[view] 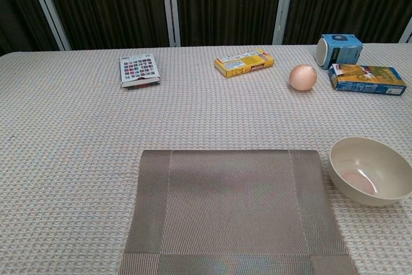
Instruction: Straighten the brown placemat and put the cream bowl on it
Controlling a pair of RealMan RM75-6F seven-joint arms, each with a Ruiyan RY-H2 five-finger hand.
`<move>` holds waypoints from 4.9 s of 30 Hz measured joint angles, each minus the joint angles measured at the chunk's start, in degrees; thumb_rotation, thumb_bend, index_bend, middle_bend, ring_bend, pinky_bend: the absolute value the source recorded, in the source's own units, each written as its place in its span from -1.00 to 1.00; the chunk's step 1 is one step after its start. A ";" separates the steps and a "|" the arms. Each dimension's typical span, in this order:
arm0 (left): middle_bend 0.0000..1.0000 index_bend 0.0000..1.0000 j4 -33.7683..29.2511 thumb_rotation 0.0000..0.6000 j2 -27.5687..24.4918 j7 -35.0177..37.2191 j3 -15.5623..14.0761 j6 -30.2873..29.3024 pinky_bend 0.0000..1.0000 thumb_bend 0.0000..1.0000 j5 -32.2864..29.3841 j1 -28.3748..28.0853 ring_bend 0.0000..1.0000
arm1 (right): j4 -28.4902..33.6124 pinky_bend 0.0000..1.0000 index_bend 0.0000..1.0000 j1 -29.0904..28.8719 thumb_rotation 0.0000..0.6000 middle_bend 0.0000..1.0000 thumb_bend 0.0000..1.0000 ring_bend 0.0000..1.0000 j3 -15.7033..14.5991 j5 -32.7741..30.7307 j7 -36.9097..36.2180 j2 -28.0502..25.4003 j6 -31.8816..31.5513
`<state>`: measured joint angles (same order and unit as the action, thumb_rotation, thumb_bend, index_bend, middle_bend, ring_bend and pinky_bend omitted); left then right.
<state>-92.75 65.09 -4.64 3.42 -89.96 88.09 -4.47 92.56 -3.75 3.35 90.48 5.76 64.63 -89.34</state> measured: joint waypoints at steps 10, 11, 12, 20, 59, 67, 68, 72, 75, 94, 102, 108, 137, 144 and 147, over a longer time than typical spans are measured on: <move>-1.00 -1.00 -0.59 1.00 -0.07 -0.58 -0.05 0.79 -1.00 -1.00 -0.42 -0.18 -1.00 | 0.88 -1.00 -1.00 -0.78 1.00 -1.00 -1.00 -1.00 -1.58 0.57 -2.27 -0.75 3.62; -1.00 -1.00 -0.59 1.00 -0.03 -0.74 -0.08 0.80 -1.00 -1.00 -0.34 -0.20 -1.00 | 0.97 -1.00 -1.00 -1.16 1.00 -1.00 -1.00 -1.00 -2.07 1.10 -2.65 -0.93 4.65; -1.00 -1.00 -0.61 1.00 0.05 -1.07 -0.08 0.80 -1.00 -1.00 -0.24 -0.25 -1.00 | 1.00 -1.00 -1.00 -1.65 1.00 -1.00 -1.00 -1.00 -2.65 1.84 -3.02 -1.12 5.86; -1.00 -1.00 -1.64 1.00 0.43 -2.67 0.84 1.55 -1.00 -1.00 -1.27 -1.02 -1.00 | 1.40 -1.00 -0.98 -9.83 1.00 -1.00 -1.00 -1.00 -7.69 10.16 -5.73 -1.55 20.78; -1.00 -1.00 -2.55 1.00 -1.36 -0.33 1.62 -0.04 -1.00 -1.00 -2.78 0.22 -1.00 | -15.22 -1.00 0.58 -16.22 1.00 -1.00 0.09 -1.00 -5.82 8.79 -3.67 16.89 21.48; -1.00 -1.00 -2.65 1.00 -1.48 -0.07 1.72 0.30 -1.00 -1.00 -3.05 0.11 -1.00 | -15.50 -1.00 0.58 -18.93 1.00 -1.00 0.09 -1.00 -0.78 5.84 -4.47 16.45 21.11; -1.00 -1.00 -2.65 1.00 -1.48 -0.07 1.76 0.36 -1.00 -1.00 -3.13 0.08 -1.00 | -15.74 -1.00 0.58 -19.41 1.00 -1.00 0.09 -1.00 0.01 5.07 -4.57 16.52 21.39; -1.00 -1.00 -2.59 1.00 -1.41 -0.15 1.90 0.65 -1.00 -1.00 -3.51 -0.03 -1.00 | -17.31 -1.00 0.59 -21.83 1.00 -1.00 0.09 -1.00 3.61 1.22 -5.11 17.08 23.36; -1.00 -1.00 -2.46 1.00 -1.35 -0.15 2.02 0.91 -1.00 -1.00 -3.98 -0.10 -1.00 | -19.48 -1.00 0.58 -23.88 1.00 -1.00 0.09 -1.00 6.38 -1.41 -5.17 17.64 24.87; -1.00 -1.00 -2.45 1.00 -1.46 0.25 2.24 1.12 -1.00 -1.00 -4.52 -0.09 -1.00 | -37.35 -1.00 -0.48 -25.77 1.00 -1.00 -0.47 -1.00 7.84 -10.50 -8.26 20.71 31.40; -1.00 -1.00 -2.66 1.00 -1.19 -0.59 1.97 1.34 -1.00 -1.00 -4.34 -0.17 -1.00 | -37.53 -1.00 -1.00 -24.52 1.00 -1.00 -1.00 -1.00 5.70 -10.39 -10.21 19.92 32.14; -1.00 -1.00 -2.68 1.00 -1.14 -0.66 1.80 1.51 -1.00 -1.00 -4.16 -0.22 -1.00 | -29.06 -1.00 -1.00 -22.69 1.00 -1.00 -1.00 -1.00 5.24 -9.75 -11.30 14.92 29.43; -1.00 -0.36 12.46 1.00 12.41 13.19 -5.76 15.76 -1.00 -0.91 30.19 -22.15 -1.00 | -3.57 -1.00 -1.00 -5.05 1.00 -1.00 -1.00 -1.00 -0.67 -8.06 -7.44 1.00 7.27; -1.00 -0.34 19.96 1.00 19.26 18.16 -8.57 15.00 -1.00 -0.82 33.59 -24.66 -1.00 | -3.75 -1.00 -1.00 -4.30 1.00 -1.00 -1.00 -1.00 -0.84 -7.87 -7.90 0.18 6.83; -1.00 -0.34 23.91 1.00 22.46 19.60 -9.85 15.00 -1.00 -0.81 34.70 -25.65 -1.00 | -3.64 -1.00 -1.00 -4.19 1.00 -1.00 -1.00 -1.00 -0.77 -7.93 -7.81 0.06 6.84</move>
<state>-68.84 87.55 14.96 -6.43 -74.96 122.80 -30.11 88.92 -7.94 2.58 82.55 -2.05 64.69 -82.50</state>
